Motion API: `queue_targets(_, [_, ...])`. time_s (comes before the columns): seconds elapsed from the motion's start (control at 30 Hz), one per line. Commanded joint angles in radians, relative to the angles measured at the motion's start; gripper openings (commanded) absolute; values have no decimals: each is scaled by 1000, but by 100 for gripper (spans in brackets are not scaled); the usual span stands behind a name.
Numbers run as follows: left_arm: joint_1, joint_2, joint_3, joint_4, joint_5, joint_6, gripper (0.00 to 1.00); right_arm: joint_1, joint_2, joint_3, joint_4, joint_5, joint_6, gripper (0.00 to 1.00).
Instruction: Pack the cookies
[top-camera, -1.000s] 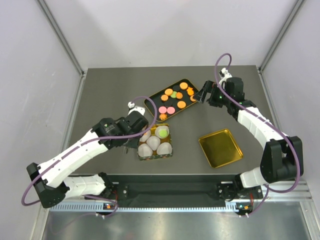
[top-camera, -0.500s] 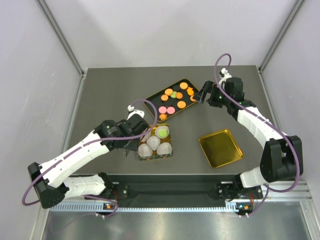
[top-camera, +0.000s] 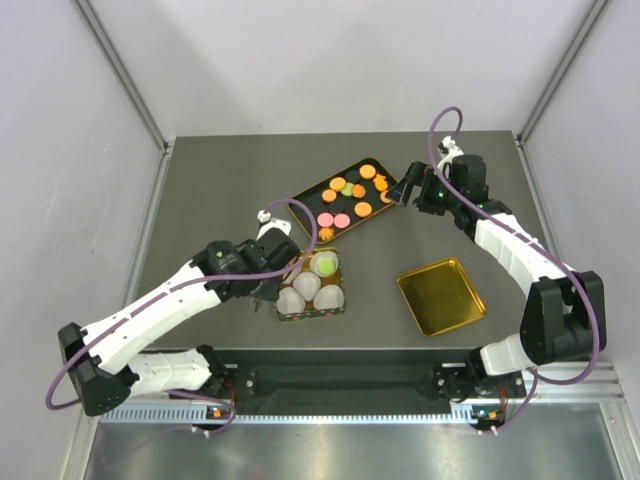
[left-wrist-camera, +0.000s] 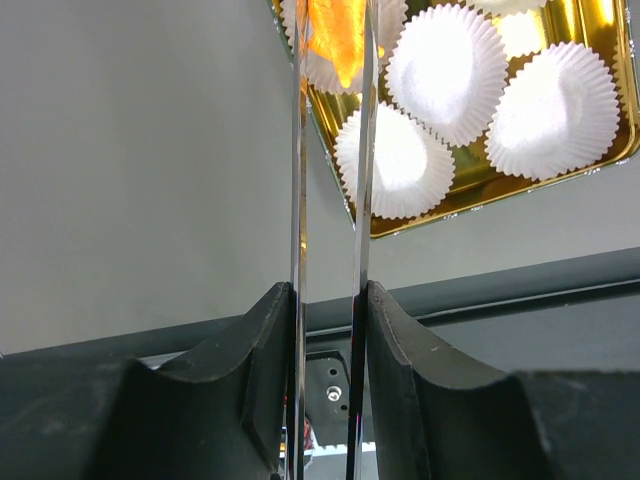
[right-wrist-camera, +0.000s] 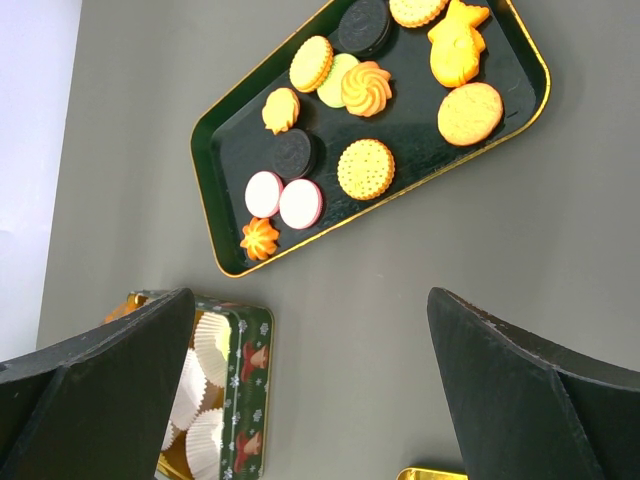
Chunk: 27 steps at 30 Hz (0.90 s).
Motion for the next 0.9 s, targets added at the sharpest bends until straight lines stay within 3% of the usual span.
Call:
queue_targets(0.0, [-5,13,0,61,-26,1,30,13,-3,51,20,7,-20,100])
queue_targets(0.87, [-5,30,-25,77,-65,5,37,13,-3,51,21,2,-17,100])
